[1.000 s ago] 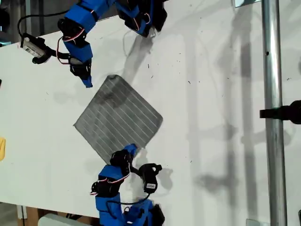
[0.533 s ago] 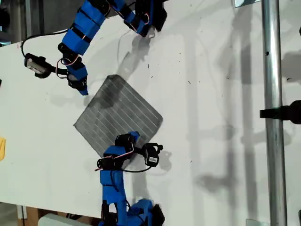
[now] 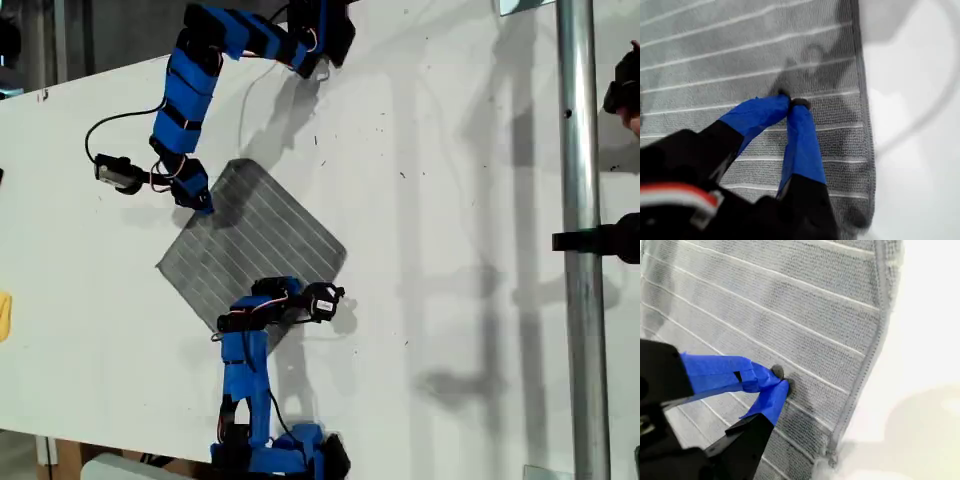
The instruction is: Grasp corners of a towel and fold twice.
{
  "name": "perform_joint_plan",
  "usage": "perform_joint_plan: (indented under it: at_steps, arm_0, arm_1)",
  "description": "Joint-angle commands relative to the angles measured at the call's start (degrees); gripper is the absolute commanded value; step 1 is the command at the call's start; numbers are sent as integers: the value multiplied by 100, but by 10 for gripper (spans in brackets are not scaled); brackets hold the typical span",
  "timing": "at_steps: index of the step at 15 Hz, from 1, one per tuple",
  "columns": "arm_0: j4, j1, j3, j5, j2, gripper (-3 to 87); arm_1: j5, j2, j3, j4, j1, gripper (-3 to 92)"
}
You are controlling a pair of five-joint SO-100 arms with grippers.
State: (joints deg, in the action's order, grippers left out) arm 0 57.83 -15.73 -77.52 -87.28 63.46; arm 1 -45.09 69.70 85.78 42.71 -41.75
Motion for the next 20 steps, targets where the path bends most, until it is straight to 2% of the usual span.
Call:
perform_joint_plan:
  at_steps: [1, 3, 9, 12, 16, 20]
  arm_0:
    - [97, -211, 615, -97, -220, -29]
    - [176, -255, 782, -176, -519, -29]
    - [721, -316, 976, -316, -853, -29]
    - [721, -299, 1063, -343, -870, -29]
    - [896, -246, 1151, -290, -870, -29]
    - [1362, 123, 747, -545, -624, -29]
  arm_1:
    - [35, -132, -519, -70, -62, -3]
    - [26, -448, -923, 413, -35, -3]
    - [0, -589, -958, 1107, 70, -3]
    - [-26, -1090, -1063, 1195, 88, -3]
    - [-88, -1389, -1433, 1749, 202, -3]
    - [-308, -703, -475, 1995, 870, -3]
